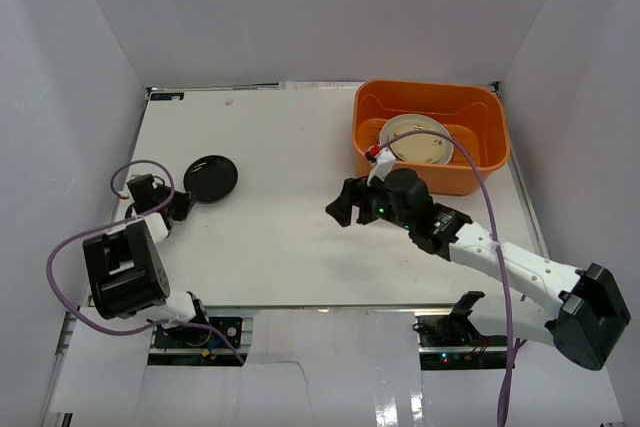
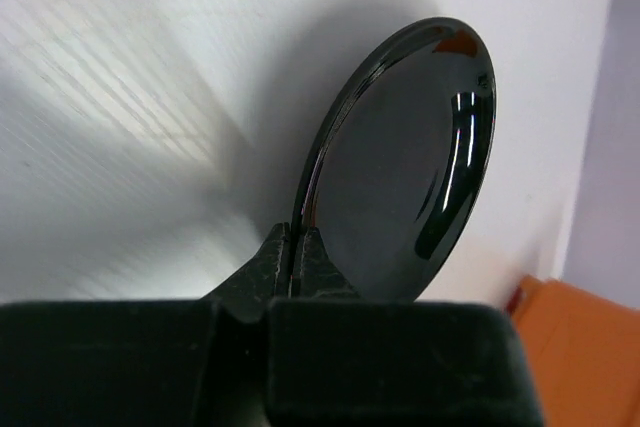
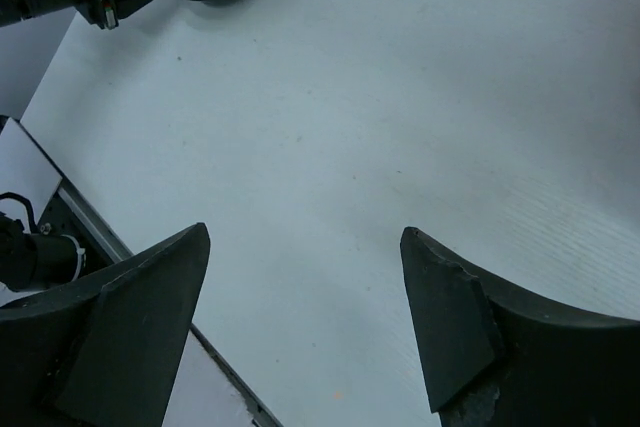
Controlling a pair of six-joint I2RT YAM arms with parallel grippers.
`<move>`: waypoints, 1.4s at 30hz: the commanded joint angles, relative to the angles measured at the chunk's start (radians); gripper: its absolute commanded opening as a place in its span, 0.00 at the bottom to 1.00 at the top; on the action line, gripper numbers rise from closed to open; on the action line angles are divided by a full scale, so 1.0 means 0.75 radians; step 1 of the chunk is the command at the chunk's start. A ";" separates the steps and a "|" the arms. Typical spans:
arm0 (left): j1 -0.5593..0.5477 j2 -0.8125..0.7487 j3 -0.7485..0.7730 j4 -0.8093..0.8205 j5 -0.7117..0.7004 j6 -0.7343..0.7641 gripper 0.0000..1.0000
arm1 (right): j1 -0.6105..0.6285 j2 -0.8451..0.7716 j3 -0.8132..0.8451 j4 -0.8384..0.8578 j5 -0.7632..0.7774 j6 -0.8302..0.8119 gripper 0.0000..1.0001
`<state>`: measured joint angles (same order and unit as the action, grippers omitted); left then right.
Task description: Place the plates into the plastic bin on the countertop
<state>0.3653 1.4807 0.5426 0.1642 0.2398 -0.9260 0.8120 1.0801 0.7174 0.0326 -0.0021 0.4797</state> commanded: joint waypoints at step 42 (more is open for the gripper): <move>-0.534 -1.131 -0.024 -0.595 0.586 0.554 0.98 | -0.650 0.198 0.443 0.026 -0.005 0.046 0.08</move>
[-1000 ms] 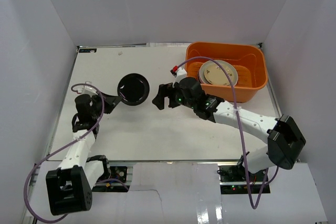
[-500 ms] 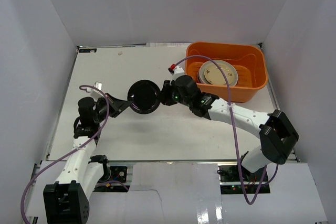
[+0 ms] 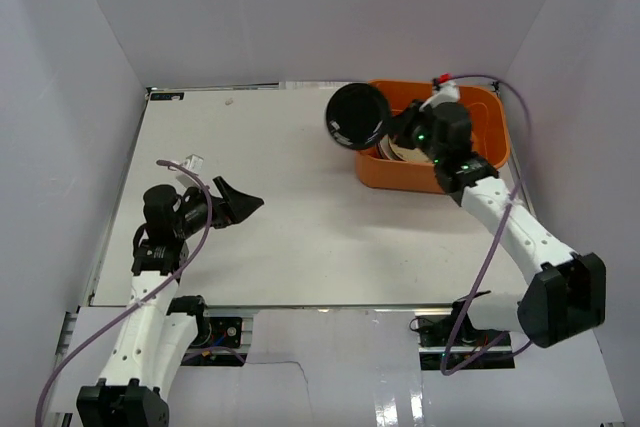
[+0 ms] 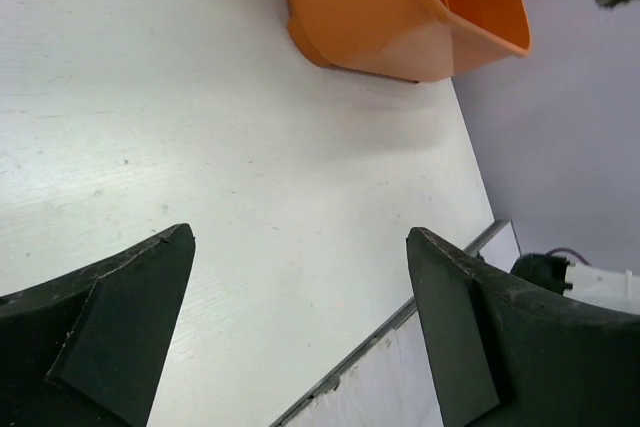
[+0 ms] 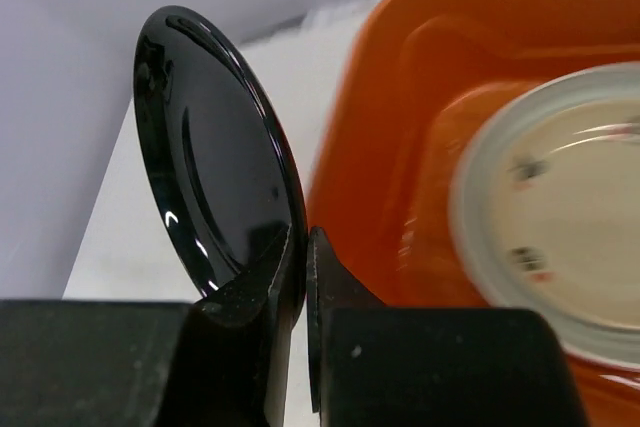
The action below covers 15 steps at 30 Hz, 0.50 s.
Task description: Place the plates into the plastic bin on the countertop
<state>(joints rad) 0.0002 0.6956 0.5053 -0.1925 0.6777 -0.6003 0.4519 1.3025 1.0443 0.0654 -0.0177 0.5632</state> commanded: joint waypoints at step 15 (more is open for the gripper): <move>-0.060 -0.042 0.009 -0.060 0.070 0.146 0.98 | -0.645 0.196 0.035 -0.159 0.015 -0.082 0.08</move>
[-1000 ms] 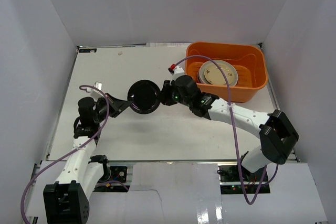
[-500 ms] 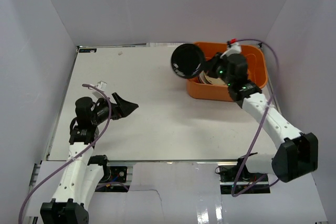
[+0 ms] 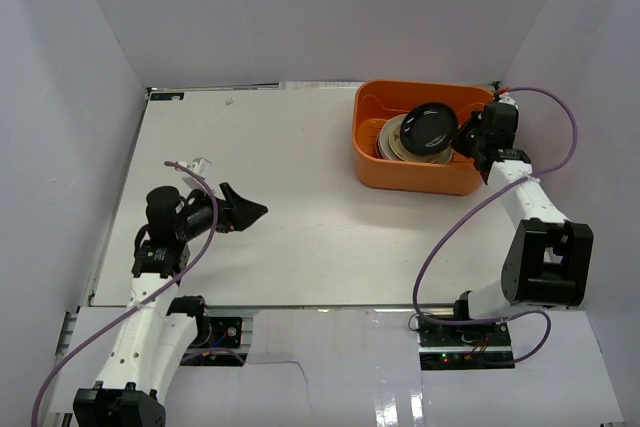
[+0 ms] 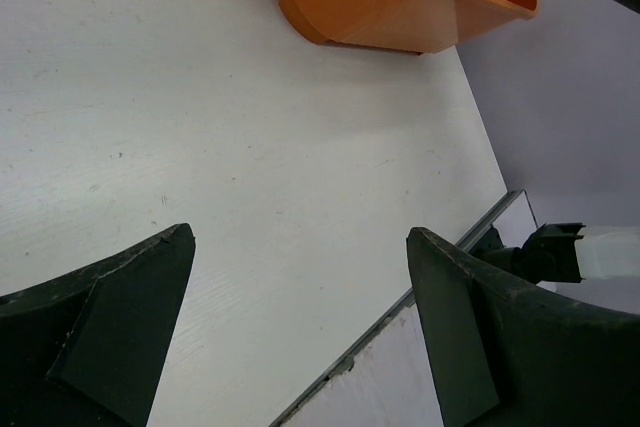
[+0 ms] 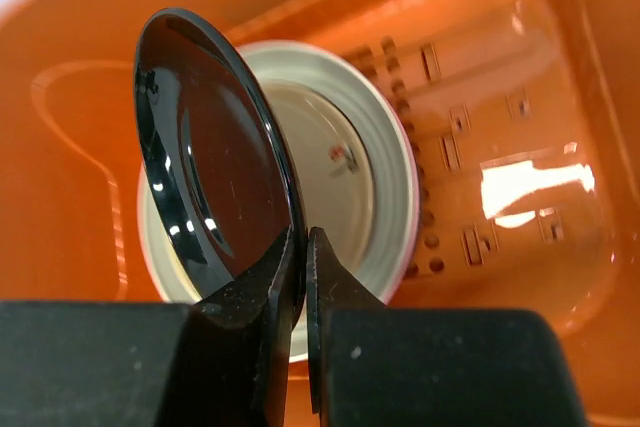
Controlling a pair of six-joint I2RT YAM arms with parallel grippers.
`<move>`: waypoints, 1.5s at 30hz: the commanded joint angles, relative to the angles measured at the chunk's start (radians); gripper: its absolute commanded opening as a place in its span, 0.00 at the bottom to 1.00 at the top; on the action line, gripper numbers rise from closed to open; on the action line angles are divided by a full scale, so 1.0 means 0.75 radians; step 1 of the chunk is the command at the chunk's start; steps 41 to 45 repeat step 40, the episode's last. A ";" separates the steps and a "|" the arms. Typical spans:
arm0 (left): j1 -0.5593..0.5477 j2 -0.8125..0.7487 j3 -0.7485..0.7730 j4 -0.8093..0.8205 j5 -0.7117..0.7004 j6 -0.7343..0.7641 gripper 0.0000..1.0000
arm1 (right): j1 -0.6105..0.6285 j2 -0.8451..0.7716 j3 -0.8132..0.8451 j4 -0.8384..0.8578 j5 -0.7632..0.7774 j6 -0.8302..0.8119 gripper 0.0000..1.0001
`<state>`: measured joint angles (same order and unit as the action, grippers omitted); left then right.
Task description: Place the plates into the plastic bin on the countertop
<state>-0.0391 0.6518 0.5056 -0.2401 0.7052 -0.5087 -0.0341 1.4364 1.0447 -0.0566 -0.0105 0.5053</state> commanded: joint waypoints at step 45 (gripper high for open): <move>-0.580 -0.022 0.983 -0.167 -0.670 0.103 0.98 | 0.109 -1.295 0.041 -0.053 -0.131 -0.105 0.90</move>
